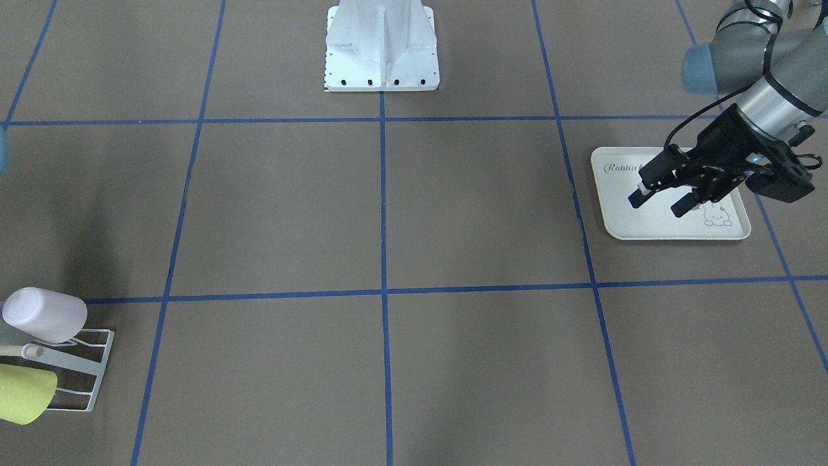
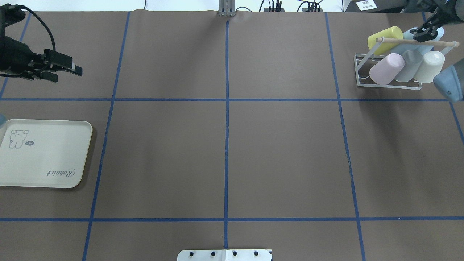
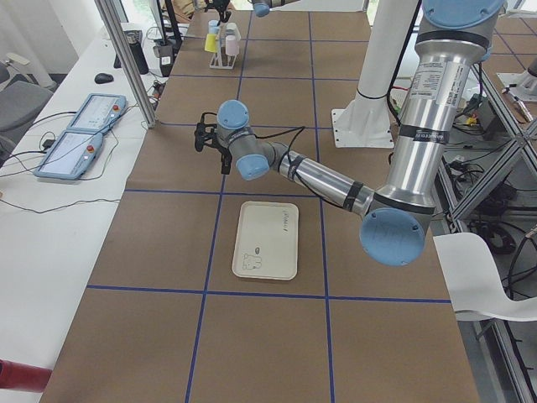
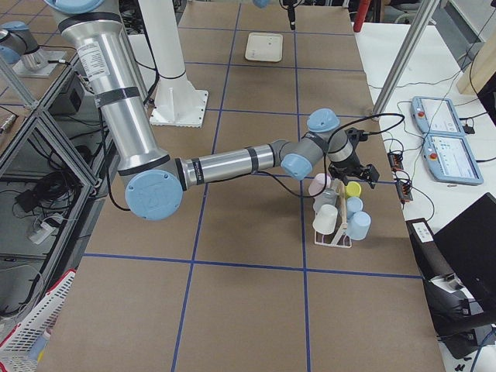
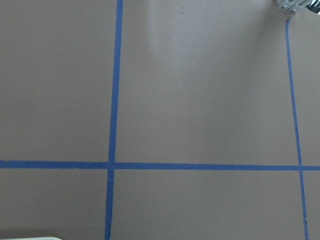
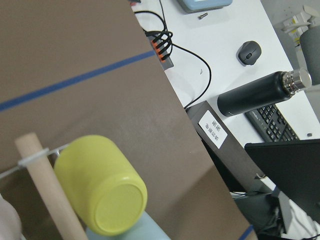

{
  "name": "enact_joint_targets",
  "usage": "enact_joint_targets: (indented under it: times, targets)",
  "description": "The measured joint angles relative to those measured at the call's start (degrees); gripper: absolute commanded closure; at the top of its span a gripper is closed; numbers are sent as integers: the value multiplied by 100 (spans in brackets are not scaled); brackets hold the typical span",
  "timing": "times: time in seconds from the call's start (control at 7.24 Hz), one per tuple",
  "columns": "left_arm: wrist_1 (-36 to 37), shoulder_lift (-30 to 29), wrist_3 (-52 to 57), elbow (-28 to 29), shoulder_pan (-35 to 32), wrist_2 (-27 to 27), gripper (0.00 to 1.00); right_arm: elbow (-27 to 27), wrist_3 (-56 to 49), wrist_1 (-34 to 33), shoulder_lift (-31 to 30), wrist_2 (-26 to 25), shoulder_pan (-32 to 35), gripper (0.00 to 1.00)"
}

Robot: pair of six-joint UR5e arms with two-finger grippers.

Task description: Transfer IKEA cup to right arm and place on rack

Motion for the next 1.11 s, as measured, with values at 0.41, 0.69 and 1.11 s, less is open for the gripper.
enact_joint_targets:
  times: [0.41, 0.69, 1.11]
  targets:
    - [897, 307, 1929, -7, -687, 0, 0, 426, 2606, -151, 27, 1000, 99, 0]
    - [1544, 736, 3347, 6, -1263, 0, 0, 614, 3134, -689, 58, 1570, 140, 0]
    - [2529, 1411, 5062, 59, -2069, 0, 0, 704, 3161, -1581, 65, 2360, 522, 0]
